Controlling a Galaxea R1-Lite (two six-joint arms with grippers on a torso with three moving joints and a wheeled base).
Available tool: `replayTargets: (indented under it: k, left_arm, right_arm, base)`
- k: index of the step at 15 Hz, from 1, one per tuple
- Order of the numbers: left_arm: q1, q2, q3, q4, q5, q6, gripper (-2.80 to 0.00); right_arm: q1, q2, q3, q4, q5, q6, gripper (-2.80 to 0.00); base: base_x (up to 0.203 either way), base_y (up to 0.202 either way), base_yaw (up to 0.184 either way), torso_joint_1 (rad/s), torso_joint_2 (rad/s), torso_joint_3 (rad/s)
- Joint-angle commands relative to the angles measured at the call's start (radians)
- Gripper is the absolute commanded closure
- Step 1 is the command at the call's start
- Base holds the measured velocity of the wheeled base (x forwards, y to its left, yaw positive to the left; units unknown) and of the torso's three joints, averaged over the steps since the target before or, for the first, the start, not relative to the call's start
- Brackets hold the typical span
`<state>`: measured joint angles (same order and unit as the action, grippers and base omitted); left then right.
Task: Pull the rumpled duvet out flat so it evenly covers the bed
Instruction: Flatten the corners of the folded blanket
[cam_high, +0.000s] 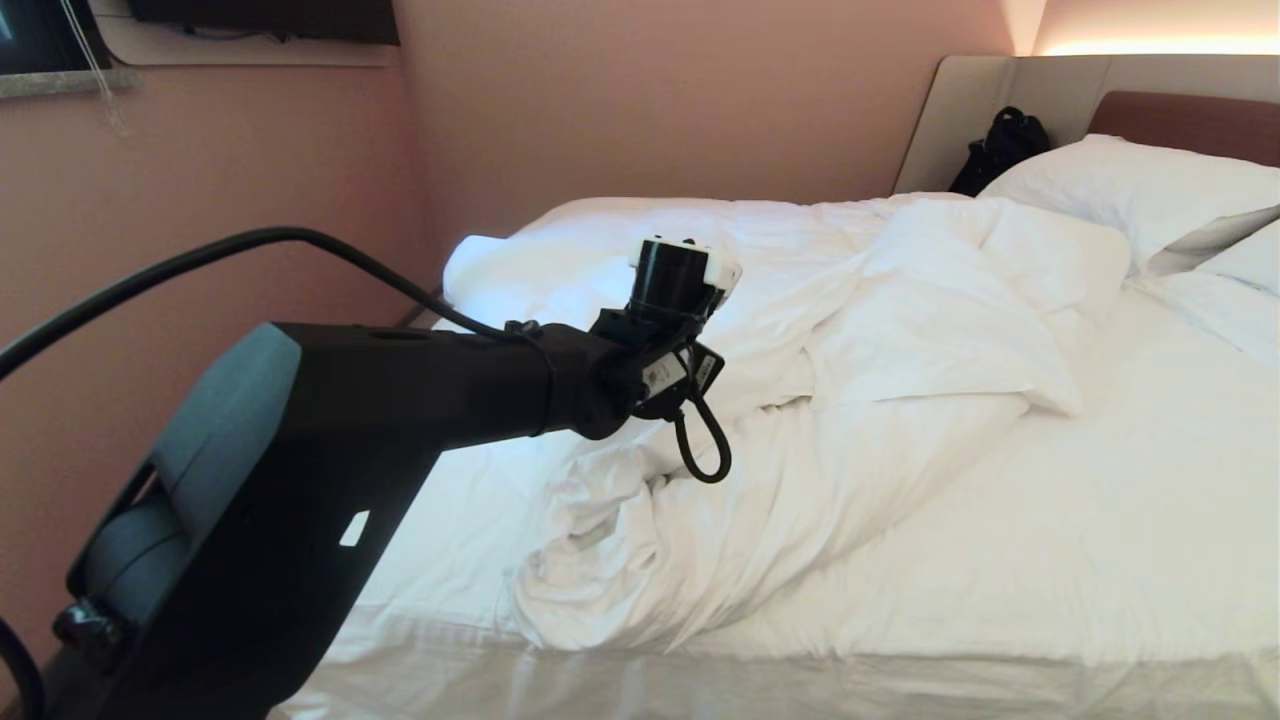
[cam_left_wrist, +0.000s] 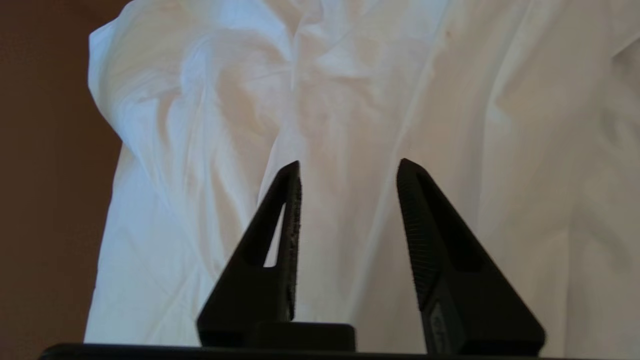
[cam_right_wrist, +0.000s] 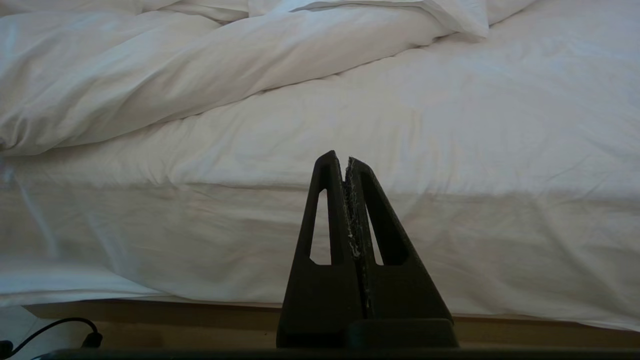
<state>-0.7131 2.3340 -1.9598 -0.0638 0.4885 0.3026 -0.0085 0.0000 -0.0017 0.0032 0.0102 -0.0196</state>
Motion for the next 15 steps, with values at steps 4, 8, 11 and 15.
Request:
replayTargets:
  k: [4, 8, 11, 15]
  left_arm:
    - [-0.006, 0.026, 0.007, -0.003, -0.069, -0.011, -2.80]
    - [-0.005, 0.058, 0.007, -0.025, -0.115, -0.016, -2.80]
    - [-0.003, 0.079, 0.007, -0.062, -0.148, -0.016, -2.80]
    - [0.003, 0.141, 0.005, -0.123, -0.166, -0.012, -2.80]
  right_arm:
    - [-0.001, 0.002, 0.000, 0.000, 0.001, 0.000, 0.00]
    - [0.001, 0.001, 0.000, 0.000, 0.001, 0.000, 0.00]
    - [0.001, 0.000, 0.000, 0.000, 0.001, 0.000, 0.00]
    - [0.000, 0.001, 0.000, 0.000, 0.001, 0.000, 0.00]
  base:
    - [0.000, 0.000, 0.000, 0.000, 0.00, 0.000]
    - [0.000, 0.000, 0.000, 0.000, 0.00, 0.000]
    - [0.000, 0.000, 0.000, 0.000, 0.00, 0.000]
    - [0.000, 0.000, 0.000, 0.000, 0.00, 0.000]
